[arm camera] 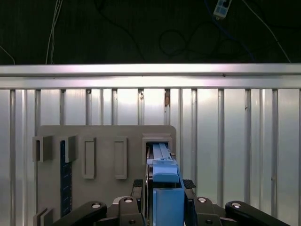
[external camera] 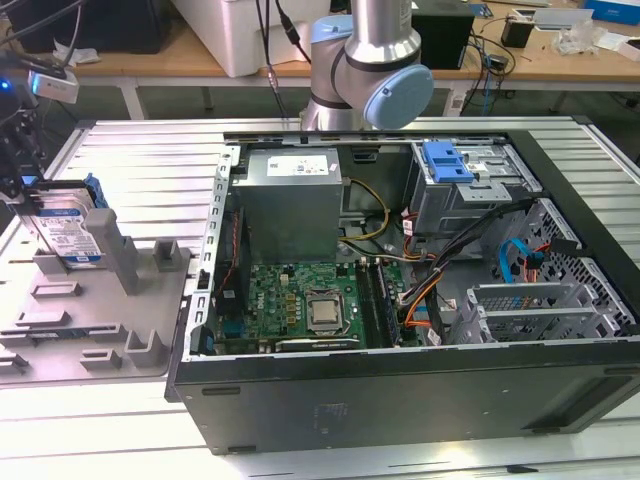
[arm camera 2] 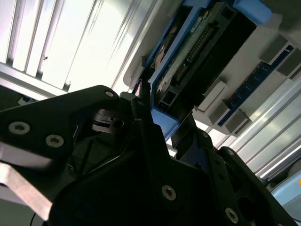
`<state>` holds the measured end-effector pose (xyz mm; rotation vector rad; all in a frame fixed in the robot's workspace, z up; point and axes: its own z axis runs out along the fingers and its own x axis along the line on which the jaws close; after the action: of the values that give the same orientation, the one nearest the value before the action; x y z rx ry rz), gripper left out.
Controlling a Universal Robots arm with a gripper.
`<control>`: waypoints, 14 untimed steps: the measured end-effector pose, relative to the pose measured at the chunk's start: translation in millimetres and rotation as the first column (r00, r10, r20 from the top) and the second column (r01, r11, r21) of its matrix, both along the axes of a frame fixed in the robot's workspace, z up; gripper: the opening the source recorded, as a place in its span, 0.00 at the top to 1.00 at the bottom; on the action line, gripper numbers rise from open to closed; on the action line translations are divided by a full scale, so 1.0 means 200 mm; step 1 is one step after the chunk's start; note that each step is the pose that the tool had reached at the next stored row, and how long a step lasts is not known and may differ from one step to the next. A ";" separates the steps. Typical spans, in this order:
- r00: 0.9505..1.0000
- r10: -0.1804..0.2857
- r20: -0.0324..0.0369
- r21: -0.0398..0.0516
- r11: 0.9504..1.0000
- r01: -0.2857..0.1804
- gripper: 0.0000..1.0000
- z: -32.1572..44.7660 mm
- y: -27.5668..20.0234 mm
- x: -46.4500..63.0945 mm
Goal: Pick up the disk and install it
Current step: 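Pick up the disk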
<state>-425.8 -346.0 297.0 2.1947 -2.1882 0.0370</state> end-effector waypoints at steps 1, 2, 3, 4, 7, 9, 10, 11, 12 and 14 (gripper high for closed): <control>1.000 0.000 0.000 0.000 1.000 0.000 0.56 -0.002 0.000 0.00; 1.000 0.000 0.000 0.000 1.000 0.000 0.56 -0.003 0.000 0.00; 1.000 0.000 0.000 0.000 1.000 0.000 0.56 -0.003 0.000 0.00; 1.000 0.000 0.000 0.000 1.000 0.000 0.56 -0.004 0.000 0.00; 1.000 0.000 0.000 0.000 1.000 0.000 0.56 -0.004 0.000 0.00; 1.000 0.001 0.000 -0.001 1.000 -0.001 0.64 -0.009 0.000 -0.01; 1.000 0.001 0.000 -0.001 1.000 -0.001 0.64 -0.010 0.000 -0.01; 1.000 0.001 0.000 -0.001 1.000 -0.001 0.64 -0.011 0.000 -0.01; 1.000 0.001 0.000 -0.001 1.000 -0.001 0.64 -0.011 0.000 -0.01; 1.000 0.001 0.000 -0.001 1.000 -0.001 0.64 -0.011 0.000 -0.01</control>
<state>-427.2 -346.0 294.9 2.1949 -2.1872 0.0380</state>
